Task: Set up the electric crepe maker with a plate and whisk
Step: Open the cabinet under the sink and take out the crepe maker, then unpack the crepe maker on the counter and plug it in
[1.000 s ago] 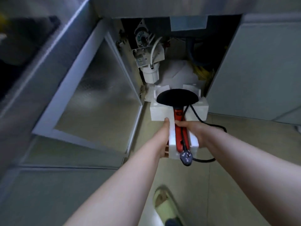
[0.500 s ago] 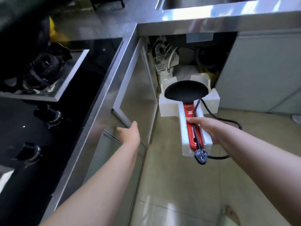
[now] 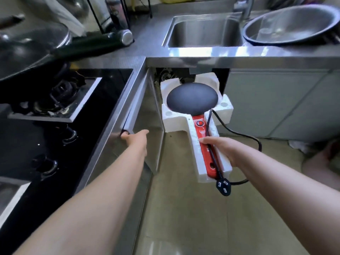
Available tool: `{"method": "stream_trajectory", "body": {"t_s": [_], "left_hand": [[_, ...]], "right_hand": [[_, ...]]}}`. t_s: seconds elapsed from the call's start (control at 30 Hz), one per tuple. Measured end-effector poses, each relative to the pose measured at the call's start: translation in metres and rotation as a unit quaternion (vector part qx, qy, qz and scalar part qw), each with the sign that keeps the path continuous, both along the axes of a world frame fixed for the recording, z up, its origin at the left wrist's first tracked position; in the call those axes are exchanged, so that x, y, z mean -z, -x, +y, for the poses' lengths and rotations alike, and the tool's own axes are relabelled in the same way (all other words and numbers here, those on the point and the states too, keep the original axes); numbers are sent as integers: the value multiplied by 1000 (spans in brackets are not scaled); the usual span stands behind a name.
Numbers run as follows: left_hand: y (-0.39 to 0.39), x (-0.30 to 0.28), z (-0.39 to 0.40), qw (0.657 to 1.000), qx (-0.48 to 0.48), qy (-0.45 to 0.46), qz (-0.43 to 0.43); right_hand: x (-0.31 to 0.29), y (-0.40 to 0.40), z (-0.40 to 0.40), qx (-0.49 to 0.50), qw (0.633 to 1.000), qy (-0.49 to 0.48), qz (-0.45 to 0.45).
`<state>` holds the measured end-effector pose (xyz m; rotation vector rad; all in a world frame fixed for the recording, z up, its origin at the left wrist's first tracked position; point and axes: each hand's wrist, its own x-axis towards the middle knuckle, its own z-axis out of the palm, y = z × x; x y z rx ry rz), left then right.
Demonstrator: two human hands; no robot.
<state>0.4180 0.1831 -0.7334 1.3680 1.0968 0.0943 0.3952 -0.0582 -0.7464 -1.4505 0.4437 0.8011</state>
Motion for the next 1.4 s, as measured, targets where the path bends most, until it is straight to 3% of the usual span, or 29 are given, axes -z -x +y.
{"method": "stream_trajectory", "body": {"t_s": [0.3,0.43,0.63,0.77,0.93,1.17,1.4], "left_hand": [[1,10,-3,986,114,-114,29],[0,-1,-22,993,111,-35,37],[-20,-8,-71,949,314,-17,31],[-46,-10,-111,932,360,6,40],[-101,2,-171,938,342,50,27],[-196,7,-242,976,173,135,15],[-234,-1,-268,960,117,255,-1]], "right_hand": [[-59,-2,-28,-15,997,-7,-69],[-84,-31,-40,-10,995,23,-98],[-109,-93,-67,-15,993,15,-115],[-115,-141,-95,-15,991,24,-129],[-115,-205,-147,-14,990,41,-138],[-117,-282,-202,-22,991,53,-123],[-113,-317,-223,-43,991,65,-105]]}}
